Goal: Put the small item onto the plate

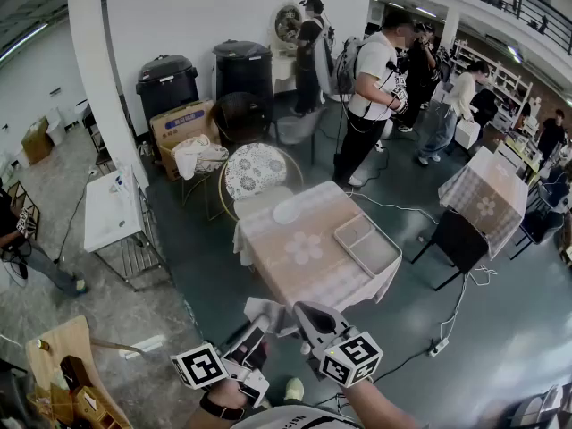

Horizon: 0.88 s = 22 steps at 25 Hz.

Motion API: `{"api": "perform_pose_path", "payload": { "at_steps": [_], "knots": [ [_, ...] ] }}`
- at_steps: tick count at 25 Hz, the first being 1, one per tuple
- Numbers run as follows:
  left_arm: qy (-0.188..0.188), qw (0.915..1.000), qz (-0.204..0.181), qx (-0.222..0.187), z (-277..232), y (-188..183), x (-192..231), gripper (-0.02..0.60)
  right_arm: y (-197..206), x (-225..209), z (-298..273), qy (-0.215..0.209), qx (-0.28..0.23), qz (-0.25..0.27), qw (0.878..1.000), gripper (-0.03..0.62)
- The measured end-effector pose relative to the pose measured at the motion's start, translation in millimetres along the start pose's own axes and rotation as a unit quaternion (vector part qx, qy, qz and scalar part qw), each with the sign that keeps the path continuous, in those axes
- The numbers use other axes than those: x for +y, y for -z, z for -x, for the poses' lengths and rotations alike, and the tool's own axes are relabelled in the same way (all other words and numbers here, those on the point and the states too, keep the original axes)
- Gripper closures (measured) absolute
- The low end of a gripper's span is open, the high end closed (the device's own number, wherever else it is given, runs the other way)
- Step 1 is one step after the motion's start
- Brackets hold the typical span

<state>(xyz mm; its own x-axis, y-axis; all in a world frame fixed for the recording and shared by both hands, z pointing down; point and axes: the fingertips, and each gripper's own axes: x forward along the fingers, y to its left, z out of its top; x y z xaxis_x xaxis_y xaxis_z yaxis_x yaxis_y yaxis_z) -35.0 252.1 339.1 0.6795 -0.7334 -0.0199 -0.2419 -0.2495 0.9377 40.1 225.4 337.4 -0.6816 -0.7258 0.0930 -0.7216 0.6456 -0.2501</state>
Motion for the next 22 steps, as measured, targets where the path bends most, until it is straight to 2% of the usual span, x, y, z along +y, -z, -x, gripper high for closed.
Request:
{"api": "perform_pose_path", "payload": {
  "at_steps": [11,17,22],
  "knots": [
    [-0.001,1.0,0.002,0.002,2,2,1,0.495,3,1,1,0.004,0.004,-0.001,1.0,0.58],
    [-0.001,1.0,0.003,0.001,8,0,9,0.495,8,7,1,-0.005,0.003,-0.026,1.0,0.58],
    [-0.001,1.0,0.005,-0.004,16,-7,13,0.495,9,10,-3,0.002,0.001,-0.028,1.0,0.579]
  ]
}}
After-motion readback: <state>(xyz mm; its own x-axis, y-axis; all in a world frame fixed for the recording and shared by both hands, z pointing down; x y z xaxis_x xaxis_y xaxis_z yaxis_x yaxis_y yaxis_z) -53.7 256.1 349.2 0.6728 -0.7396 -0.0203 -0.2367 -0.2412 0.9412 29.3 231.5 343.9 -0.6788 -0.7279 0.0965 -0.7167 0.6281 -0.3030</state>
